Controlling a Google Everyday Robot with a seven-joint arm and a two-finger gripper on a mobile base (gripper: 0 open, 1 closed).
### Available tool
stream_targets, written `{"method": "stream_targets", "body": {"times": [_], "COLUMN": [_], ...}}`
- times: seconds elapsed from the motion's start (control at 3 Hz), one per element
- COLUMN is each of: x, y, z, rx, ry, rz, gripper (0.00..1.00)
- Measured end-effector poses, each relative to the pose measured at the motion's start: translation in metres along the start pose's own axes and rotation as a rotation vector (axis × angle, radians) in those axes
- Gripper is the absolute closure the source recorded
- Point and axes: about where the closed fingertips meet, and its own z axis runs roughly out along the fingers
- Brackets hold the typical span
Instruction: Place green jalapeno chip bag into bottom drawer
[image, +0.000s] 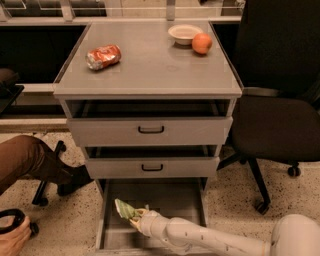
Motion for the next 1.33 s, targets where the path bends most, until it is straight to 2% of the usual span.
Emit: {"method": "stream_targets", "body": {"times": [0.33,0.67,1.0,1.33], "x": [0.031,0.052,0.078,0.102], "y": [-0.023,-0.039,-0.052,-0.058], "z": [0.026,0.046,0.068,0.082], "rx": [0.070,0.120,0.109,0.076], "ry": [0.042,0.132,0.247,0.343], "rz": [0.017,0.006,0.015,0.050], "gripper": [1.00,1.00,1.00,1.00]}}
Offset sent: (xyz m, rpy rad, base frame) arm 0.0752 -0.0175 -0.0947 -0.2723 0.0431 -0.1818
